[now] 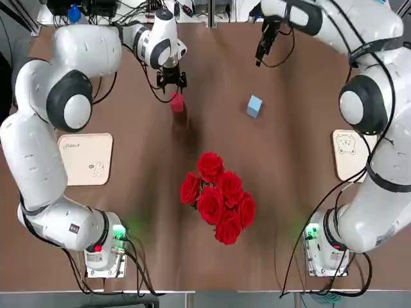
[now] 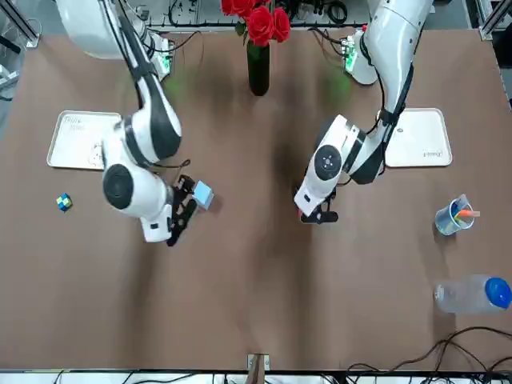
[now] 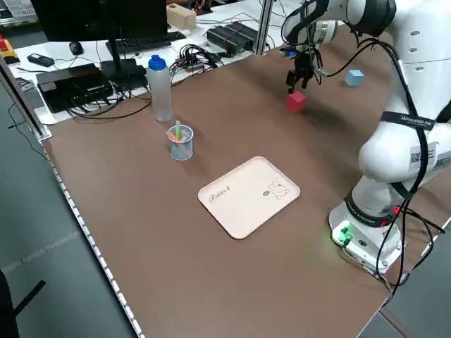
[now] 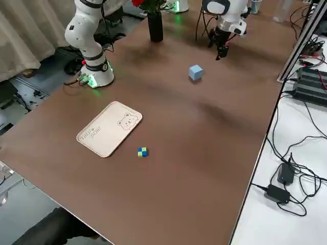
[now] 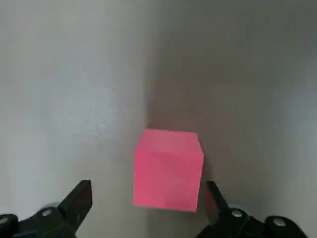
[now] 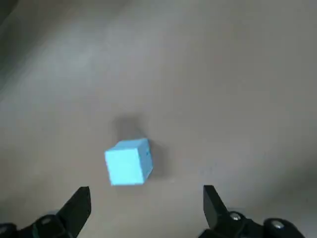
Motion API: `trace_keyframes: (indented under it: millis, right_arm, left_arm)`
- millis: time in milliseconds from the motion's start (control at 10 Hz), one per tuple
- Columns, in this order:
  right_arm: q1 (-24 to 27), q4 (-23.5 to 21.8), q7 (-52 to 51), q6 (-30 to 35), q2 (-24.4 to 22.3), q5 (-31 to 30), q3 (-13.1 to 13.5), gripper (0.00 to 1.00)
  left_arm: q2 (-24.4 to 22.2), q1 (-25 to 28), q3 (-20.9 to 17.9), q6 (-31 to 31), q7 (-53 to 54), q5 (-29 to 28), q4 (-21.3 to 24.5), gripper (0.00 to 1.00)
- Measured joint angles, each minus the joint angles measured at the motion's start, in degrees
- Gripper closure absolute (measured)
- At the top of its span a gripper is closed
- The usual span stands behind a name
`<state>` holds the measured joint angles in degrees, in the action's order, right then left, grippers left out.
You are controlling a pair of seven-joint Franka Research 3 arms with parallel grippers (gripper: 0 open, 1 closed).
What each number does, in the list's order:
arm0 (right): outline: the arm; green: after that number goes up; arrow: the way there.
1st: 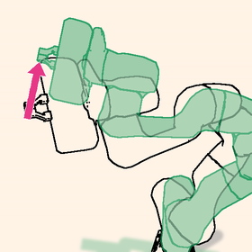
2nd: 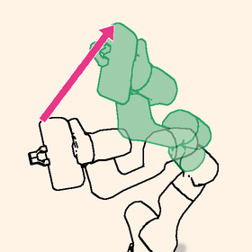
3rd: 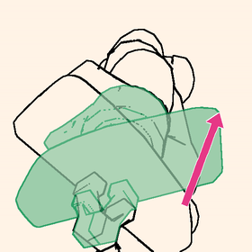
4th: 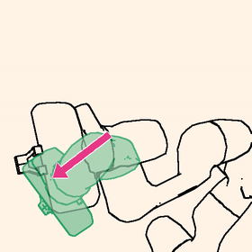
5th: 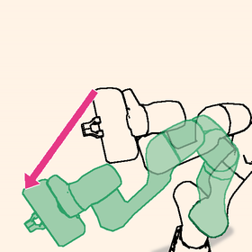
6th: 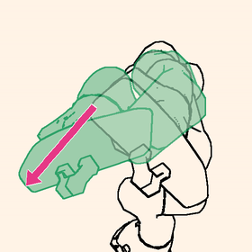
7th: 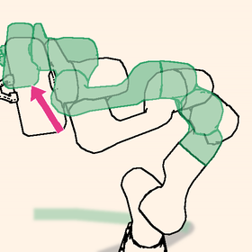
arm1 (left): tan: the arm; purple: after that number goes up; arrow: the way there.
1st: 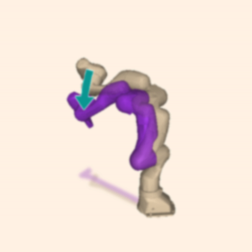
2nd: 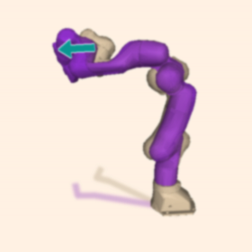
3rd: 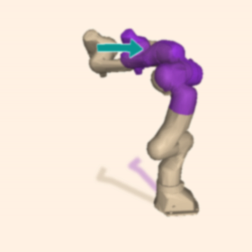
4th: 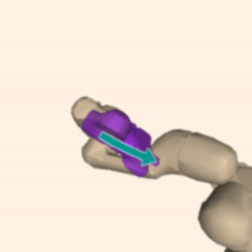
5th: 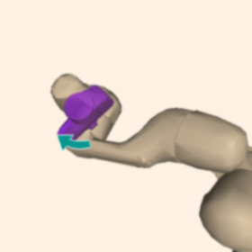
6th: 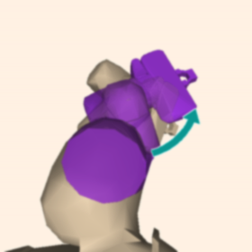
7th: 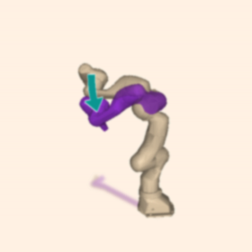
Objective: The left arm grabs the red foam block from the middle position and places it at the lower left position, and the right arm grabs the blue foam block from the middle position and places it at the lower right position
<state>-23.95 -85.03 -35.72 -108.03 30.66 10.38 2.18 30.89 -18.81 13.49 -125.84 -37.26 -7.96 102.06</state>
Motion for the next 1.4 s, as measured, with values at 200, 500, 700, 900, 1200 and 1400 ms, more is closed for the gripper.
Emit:
trace_keyframes:
  millis: [200, 500, 700, 900, 1200, 1400]
  right_arm:
    - [-0.5, -5.8, -4.6, -7.5, 0.2, -0.2, 0.0, 0.0]
    - [-0.8, -15.9, -8.7, -19.0, 0.0, -0.2, 0.0, 0.0]
    - [-1.5, -19.6, -8.9, -21.6, -0.4, -0.2, 0.0, 0.0]
    - [-2.8, -22.5, -8.9, -24.0, -1.2, -0.2, 0.0, 0.0]
    - [-4.7, -24.3, -8.3, -24.3, -2.5, -0.1, 0.0, 0.0]
    - [-6.2, -25.4, -7.3, -24.8, -2.6, -0.1, -0.1, 0.0]
  left_arm:
    - [0.4, 0.1, 0.0, -1.2, -0.9, 0.0, 0.0, 0.0]
    - [1.3, 0.0, 0.1, -2.3, -1.0, 0.0, 0.0, 0.0]
    - [2.2, -0.4, 0.2, -2.3, -1.0, 0.0, 0.0, 0.0]
    - [3.2, -0.6, 0.2, -2.5, -1.0, 0.0, 0.0, 0.02]
    - [4.9, -0.7, 0.2, -3.6, -1.1, 0.0, 0.0, 0.07]
    - [6.1, -0.6, 0.2, -3.9, -1.1, 0.0, 0.0, 0.16]
